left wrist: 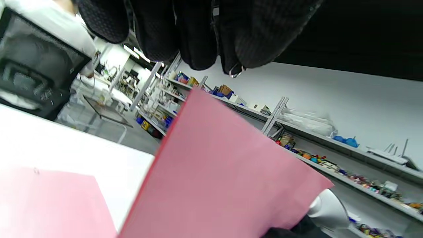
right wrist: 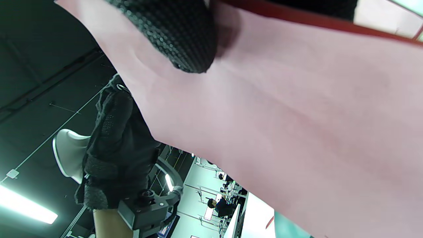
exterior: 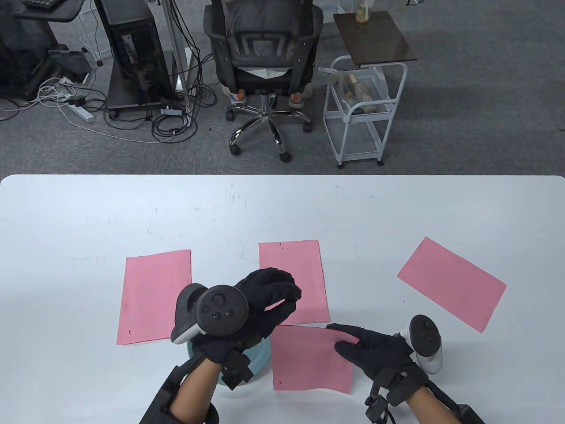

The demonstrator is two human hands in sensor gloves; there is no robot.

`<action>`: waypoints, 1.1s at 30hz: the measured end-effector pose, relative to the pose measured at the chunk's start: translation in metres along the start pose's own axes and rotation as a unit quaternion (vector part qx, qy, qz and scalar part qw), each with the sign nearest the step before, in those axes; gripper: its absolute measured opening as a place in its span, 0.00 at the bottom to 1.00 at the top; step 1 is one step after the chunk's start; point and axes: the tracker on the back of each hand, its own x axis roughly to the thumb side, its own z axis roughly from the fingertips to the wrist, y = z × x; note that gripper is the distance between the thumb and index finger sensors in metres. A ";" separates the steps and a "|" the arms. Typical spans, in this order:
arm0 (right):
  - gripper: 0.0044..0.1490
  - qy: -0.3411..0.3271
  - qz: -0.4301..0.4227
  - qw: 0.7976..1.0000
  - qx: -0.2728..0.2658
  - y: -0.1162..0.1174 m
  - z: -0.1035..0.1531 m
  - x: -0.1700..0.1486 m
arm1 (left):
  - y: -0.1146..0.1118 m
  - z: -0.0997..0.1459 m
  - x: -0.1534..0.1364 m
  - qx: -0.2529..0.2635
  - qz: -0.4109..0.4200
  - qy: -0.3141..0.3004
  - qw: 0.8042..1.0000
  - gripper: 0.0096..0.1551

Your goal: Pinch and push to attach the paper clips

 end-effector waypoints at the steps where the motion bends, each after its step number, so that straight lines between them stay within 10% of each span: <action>1: 0.25 0.001 -0.001 1.000 0.001 0.000 0.000 0.000 | -0.003 -0.002 -0.003 -0.008 0.020 -0.001 1.000 0.17; 33: 0.25 0.010 -0.019 1.000 -0.013 -0.001 0.000 0.003 | -0.020 -0.004 0.004 -0.049 0.012 -0.014 0.999 0.17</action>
